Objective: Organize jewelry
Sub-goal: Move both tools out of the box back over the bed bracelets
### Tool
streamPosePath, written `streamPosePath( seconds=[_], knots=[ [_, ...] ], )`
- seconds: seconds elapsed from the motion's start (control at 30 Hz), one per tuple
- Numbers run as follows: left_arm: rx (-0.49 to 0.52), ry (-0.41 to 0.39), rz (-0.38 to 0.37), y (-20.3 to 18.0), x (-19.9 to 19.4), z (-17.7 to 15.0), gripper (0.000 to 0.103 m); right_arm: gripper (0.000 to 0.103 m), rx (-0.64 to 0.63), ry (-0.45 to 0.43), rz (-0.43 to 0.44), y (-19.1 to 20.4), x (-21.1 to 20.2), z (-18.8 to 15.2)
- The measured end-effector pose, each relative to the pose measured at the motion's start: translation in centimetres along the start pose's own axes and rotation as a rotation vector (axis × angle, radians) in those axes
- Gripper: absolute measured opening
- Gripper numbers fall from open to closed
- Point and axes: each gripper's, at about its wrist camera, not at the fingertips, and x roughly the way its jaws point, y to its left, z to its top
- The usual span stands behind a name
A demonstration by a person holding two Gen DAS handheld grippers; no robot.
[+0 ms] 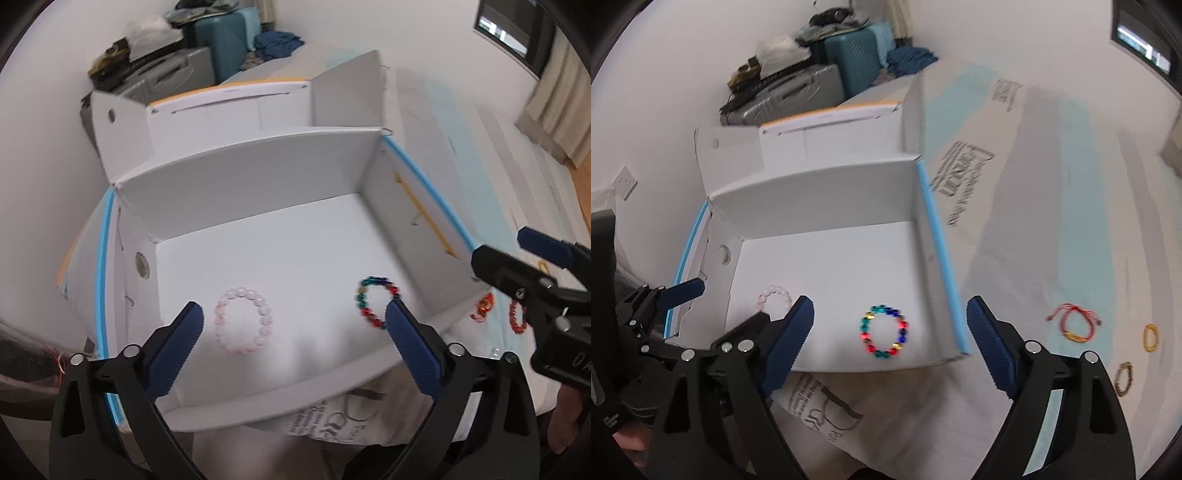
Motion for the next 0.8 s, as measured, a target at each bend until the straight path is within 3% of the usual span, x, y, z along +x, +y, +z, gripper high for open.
streamPosePath(
  seconds=[0.2, 0.5, 0.8],
  knots=[
    [0.053, -0.020, -0.042, -4.4, -1.5, -0.3, 0.097, 0.095, 0.062, -0.085, -0.024, -4.0, -5.2, -1.1],
    [0.130, -0.029, -0.142, -12.1, -2.9, -1.4, 0.097, 0.095, 0.140, -0.130, -0.089, -11.2, -10.2, -3.5],
    [0.210, -0.014, -0.201, -19.4, -1.8, -2.5, 0.097, 0.095, 0.232, -0.122, -0.143, -18.2, -12.1, -7.5]
  ],
)
